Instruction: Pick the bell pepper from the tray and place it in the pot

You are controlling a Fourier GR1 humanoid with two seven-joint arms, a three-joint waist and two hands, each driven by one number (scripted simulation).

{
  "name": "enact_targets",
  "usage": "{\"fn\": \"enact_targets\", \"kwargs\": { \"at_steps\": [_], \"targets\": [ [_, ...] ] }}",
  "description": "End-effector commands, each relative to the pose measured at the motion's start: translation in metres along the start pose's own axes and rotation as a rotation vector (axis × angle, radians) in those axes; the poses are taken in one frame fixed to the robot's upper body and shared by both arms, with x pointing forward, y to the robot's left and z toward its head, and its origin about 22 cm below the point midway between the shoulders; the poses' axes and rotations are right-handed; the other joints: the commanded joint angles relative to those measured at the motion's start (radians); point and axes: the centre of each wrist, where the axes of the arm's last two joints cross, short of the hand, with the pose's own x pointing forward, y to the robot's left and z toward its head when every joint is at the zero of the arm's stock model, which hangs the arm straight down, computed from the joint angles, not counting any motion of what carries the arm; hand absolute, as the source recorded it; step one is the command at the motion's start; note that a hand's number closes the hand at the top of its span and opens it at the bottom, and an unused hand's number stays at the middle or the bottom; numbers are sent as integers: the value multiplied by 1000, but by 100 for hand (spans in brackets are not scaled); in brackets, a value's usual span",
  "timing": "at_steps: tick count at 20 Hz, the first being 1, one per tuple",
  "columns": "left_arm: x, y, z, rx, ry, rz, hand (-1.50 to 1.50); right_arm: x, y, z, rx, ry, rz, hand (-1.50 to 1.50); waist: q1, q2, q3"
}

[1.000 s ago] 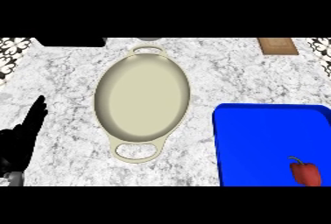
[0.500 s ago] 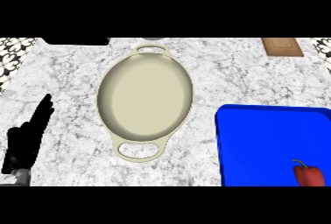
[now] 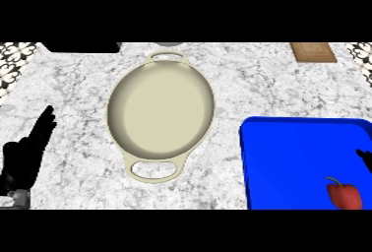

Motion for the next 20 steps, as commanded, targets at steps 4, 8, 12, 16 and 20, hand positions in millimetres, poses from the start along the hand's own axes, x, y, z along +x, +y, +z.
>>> {"fn": "enact_targets", "kwargs": {
  "at_steps": [4,8,12,16,20],
  "targets": [
    [-16,-3,6,7,9,5,0,22,7,-11,27,50,52,-150,-11,-3,0],
    [-8,6,2,1,2,14,0,19,10,-31,64,61,61,-150,-12,-2,0],
    [3,-15,4,4,2,22,0,49,15,-40,63,85,66,-150,-9,-2,0],
    [-4,-7,11,-3,0,14,0,19,22,-62,80,113,94,-150,-9,-2,0],
    [8,1,8,9,4,-10,0,9,44,-49,71,112,96,-150,-13,-3,0]
  ]
}}
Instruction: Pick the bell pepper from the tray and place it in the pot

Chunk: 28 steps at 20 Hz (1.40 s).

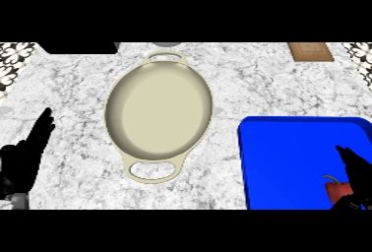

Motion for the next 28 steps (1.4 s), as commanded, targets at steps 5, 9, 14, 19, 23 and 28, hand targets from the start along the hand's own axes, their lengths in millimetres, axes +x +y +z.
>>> {"fn": "enact_targets", "kwargs": {
  "at_steps": [5,9,14,19,23,28],
  "targets": [
    [3,18,-19,-3,-1,6,0,-9,11,-22,14,9,8,-150,-3,1,0],
    [-11,-14,-1,3,-7,9,0,-23,-6,-45,47,2,3,-150,2,1,0],
    [1,4,-10,14,-5,6,0,4,11,-12,7,-77,72,150,-2,0,0],
    [-5,1,-13,-3,9,18,0,-20,2,-45,-3,-76,58,150,-1,0,0],
    [-1,22,-2,3,7,10,0,54,38,14,17,-269,86,150,7,-4,-2],
    [18,-16,-13,-111,-72,-6,0,174,64,96,77,-887,196,150,169,18,-2]
  ]
}}
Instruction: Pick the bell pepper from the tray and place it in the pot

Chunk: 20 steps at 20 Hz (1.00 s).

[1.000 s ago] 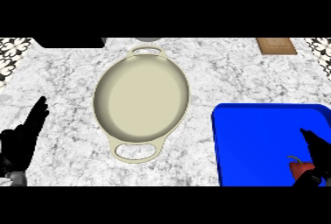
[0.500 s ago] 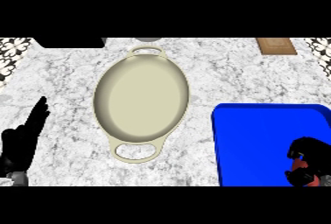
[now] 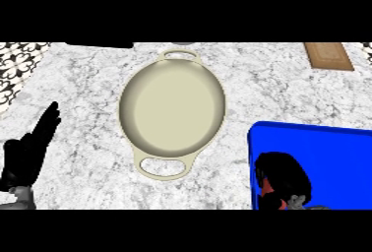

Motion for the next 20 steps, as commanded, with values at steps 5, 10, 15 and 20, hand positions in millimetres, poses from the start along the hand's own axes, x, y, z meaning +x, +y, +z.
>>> {"fn": "enact_targets", "kwargs": {
  "at_steps": [5,10,15,20],
  "targets": [
    [6,-22,-5,-49,-22,-6,0,169,13,46,-93,-457,209,150,46,-1,1],
    [1,-11,-10,-22,6,-13,0,201,0,79,-374,-513,219,150,3,-9,1],
    [-7,-12,-4,-7,26,-9,0,216,-29,110,-679,-508,98,150,-15,-17,1],
    [1,-23,-11,-16,15,13,0,227,-53,114,-708,-505,-98,150,-18,-9,1]
  ]
}}
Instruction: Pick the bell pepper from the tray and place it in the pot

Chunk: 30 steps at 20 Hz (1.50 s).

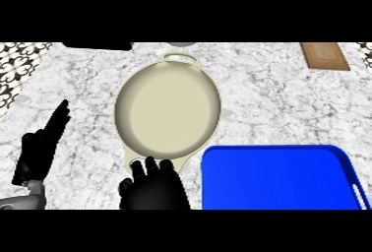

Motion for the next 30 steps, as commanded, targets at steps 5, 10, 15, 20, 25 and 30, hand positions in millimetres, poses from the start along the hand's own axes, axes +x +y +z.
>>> {"fn": "enact_targets", "kwargs": {
  "at_steps": [5,10,15,20,25,30],
  "targets": [
    [5,-13,0,0,-11,9,0,16,-30,-32,-155,93,-206,150,6,4,0],
    [-6,0,3,7,6,-3,0,20,-59,-78,-204,107,-243,150,-3,8,0],
    [-3,7,-7,30,-2,1,0,14,-63,-119,-209,90,-263,150,-28,11,1],
    [1,3,0,31,-4,5,0,-15,-42,-167,-222,123,-235,150,-19,16,1],
    [-11,6,4,14,-28,-13,0,-34,-25,-191,-220,144,-228,150,2,21,0],
    [6,7,-4,5,-36,-2,0,-66,-9,-212,-169,157,-142,150,16,30,0]
  ]
}}
